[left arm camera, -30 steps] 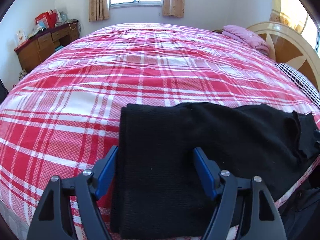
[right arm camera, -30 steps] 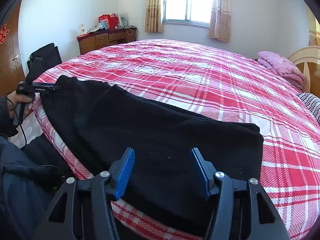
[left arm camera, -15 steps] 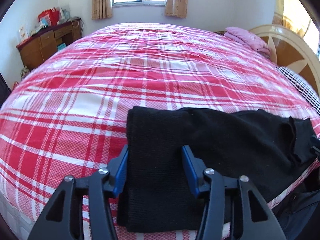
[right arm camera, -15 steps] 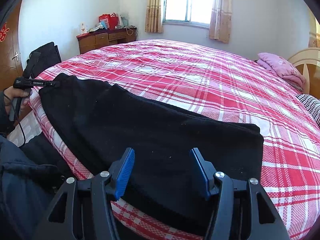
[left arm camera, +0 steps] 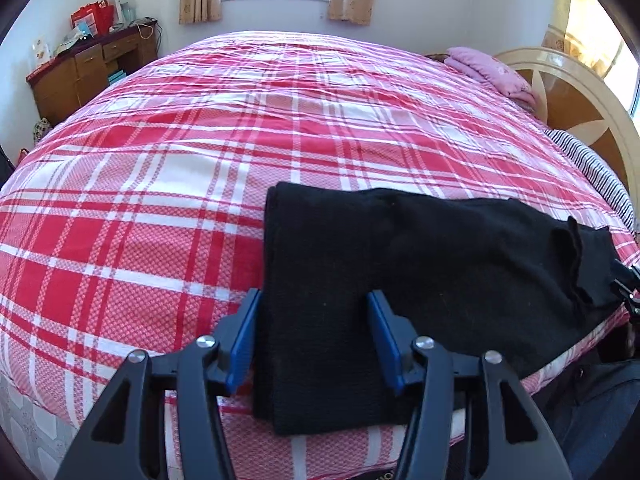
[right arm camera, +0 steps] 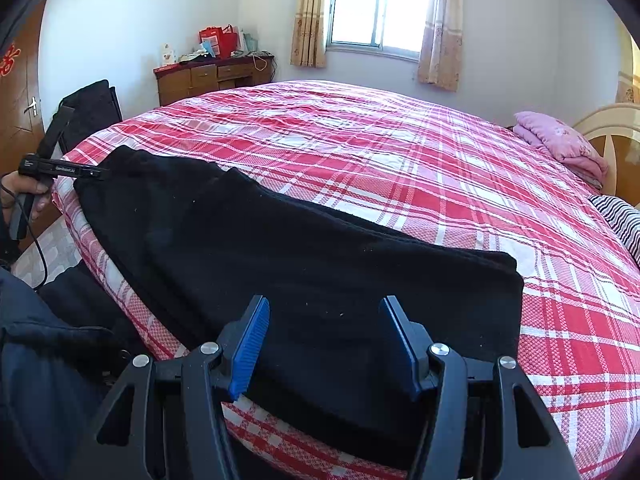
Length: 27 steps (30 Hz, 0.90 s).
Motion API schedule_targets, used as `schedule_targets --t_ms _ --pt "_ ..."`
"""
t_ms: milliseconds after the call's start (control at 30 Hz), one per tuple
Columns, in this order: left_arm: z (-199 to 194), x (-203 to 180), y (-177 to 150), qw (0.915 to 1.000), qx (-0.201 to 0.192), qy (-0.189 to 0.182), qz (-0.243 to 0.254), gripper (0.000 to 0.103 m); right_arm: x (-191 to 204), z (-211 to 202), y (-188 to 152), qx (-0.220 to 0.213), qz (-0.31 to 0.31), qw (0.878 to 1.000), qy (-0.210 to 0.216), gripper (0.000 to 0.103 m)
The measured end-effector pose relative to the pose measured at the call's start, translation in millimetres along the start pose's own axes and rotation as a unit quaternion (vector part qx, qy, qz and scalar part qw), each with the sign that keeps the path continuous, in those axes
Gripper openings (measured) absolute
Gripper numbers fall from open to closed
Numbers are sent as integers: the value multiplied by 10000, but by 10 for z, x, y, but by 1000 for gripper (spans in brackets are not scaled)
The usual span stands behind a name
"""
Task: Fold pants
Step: 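Grasp the pants edge with the left gripper and lift it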
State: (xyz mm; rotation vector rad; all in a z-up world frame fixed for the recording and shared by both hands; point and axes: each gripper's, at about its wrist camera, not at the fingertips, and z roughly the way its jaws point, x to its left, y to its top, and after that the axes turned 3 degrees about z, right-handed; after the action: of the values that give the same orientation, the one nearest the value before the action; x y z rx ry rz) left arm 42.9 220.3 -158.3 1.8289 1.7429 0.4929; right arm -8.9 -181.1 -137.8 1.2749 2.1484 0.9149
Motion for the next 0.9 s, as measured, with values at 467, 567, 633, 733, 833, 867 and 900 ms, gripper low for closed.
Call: schedule_targets --t_ms 467,567,633,733,833,867,900 --pt "-299 -127 195 9802 -385 -1764 -816 21 -42 -53 29 -138 118 9998 -57 59" --pt "-463 -320 301 9749 -543 -2039 -713 21 -93 -84 49 -198 222 9995 -83 59" --pt "-556 -521 389 9727 -601 -2174 -548 21 -133 -107 70 -243 284 9992 -108 59" --pt "-603 -750 477 9686 -610 -2383 -356 21 -220 -166 112 -348 391 9985 -178 59" --pt "-595 -1052 626 9629 -618 -2628 -64 21 -337 -240 160 -468 532 9971 -292 59" --pt "-596 -1171 672 9604 -607 -2720 34 21 -380 -266 171 -503 590 9964 -339 59" --pt "-590 -1278 721 9584 -591 -2792 117 21 -440 -290 187 -526 664 9956 -390 59"
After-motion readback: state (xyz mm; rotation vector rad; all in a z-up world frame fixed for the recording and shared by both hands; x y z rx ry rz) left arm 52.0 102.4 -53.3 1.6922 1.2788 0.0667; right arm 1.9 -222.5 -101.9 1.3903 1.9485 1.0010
